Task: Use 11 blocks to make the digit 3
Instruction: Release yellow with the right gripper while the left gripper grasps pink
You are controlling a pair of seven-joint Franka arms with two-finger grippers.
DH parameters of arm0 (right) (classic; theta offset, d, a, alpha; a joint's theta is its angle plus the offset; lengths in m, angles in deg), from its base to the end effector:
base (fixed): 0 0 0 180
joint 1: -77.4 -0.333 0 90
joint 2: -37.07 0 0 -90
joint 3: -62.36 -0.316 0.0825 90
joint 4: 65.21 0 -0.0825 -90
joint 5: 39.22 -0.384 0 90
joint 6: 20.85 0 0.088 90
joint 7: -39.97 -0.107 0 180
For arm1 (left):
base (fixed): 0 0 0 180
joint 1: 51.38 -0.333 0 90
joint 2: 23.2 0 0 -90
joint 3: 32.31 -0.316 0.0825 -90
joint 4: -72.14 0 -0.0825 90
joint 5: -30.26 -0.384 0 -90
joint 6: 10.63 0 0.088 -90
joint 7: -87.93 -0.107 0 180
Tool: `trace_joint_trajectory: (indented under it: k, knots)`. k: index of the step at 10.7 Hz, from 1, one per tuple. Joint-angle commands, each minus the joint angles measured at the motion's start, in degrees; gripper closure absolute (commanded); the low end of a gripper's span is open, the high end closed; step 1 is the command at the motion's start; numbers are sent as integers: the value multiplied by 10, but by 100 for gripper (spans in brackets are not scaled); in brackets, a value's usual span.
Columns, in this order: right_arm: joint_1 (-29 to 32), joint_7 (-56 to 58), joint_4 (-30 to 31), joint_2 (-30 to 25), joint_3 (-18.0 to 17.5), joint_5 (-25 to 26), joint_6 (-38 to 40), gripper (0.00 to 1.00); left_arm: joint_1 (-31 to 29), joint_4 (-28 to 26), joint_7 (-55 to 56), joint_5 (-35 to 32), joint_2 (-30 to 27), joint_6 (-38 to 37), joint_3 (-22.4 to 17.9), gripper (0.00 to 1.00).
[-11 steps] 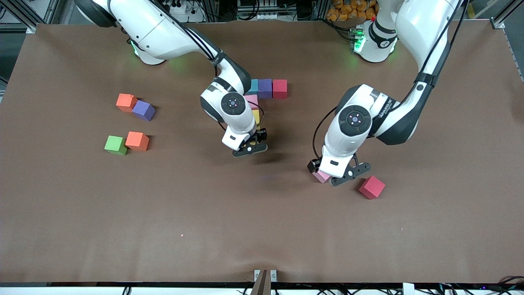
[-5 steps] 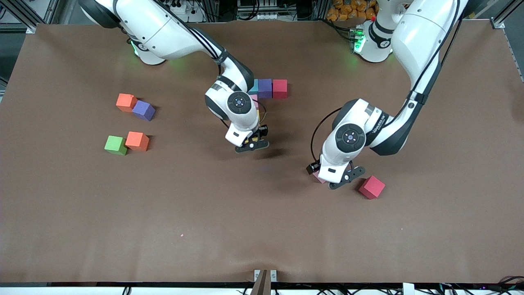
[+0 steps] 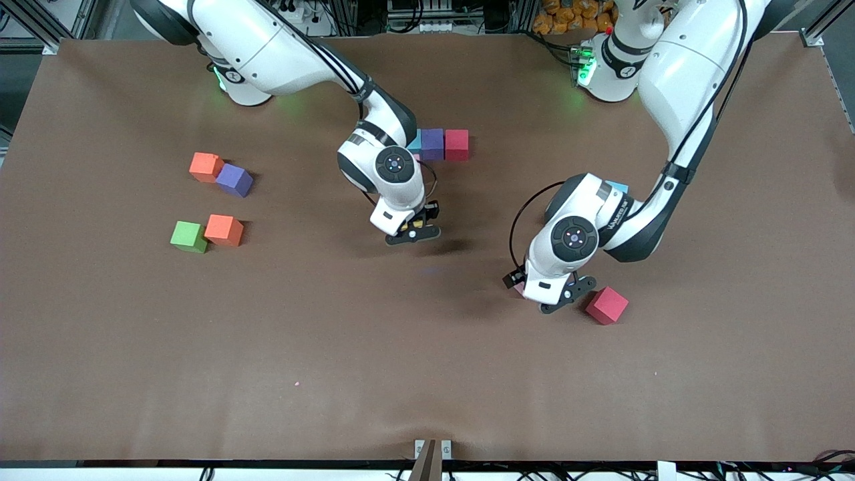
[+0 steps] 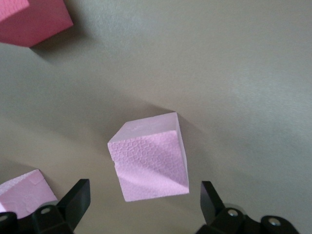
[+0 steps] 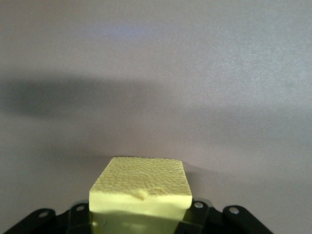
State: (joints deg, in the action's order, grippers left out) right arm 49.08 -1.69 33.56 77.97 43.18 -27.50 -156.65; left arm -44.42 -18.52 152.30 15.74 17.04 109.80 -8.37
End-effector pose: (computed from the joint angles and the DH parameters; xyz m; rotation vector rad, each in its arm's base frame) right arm 0.4664 0.4762 0.1876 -3.0864 -0.2740 0.1062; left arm 0.6112 -0.3076 0.2418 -2.9897 -0.7873 0.1889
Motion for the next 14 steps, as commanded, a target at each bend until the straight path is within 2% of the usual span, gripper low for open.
trace_joint_trajectory:
  k: [1, 9, 10, 12, 13, 14]
  knots:
    - [-7, -10, 10, -7, 3, -7, 3, 67, -8, 1, 13, 0, 12, 13, 7, 0]
    - [-14, -11, 10, -11, 1, -8, 34, 67, -12, 3, 14, -1, 34, 29, -7, 1]
    - [-14, -11, 10, -11, 0, -16, 33, 67, -12, 3, 14, -1, 35, 29, -7, 11]
    - [-14, -11, 10, -11, 1, -19, 32, 64, -14, 2, 14, -1, 37, 29, -8, 43]
    - [-13, -11, 9, -11, 1, -20, 32, 39, -18, 2, 15, -1, 35, 29, -8, 58]
    - [-13, -11, 9, -11, 1, -27, 33, 0, -17, 3, 29, -1, 33, 29, -7, 74]
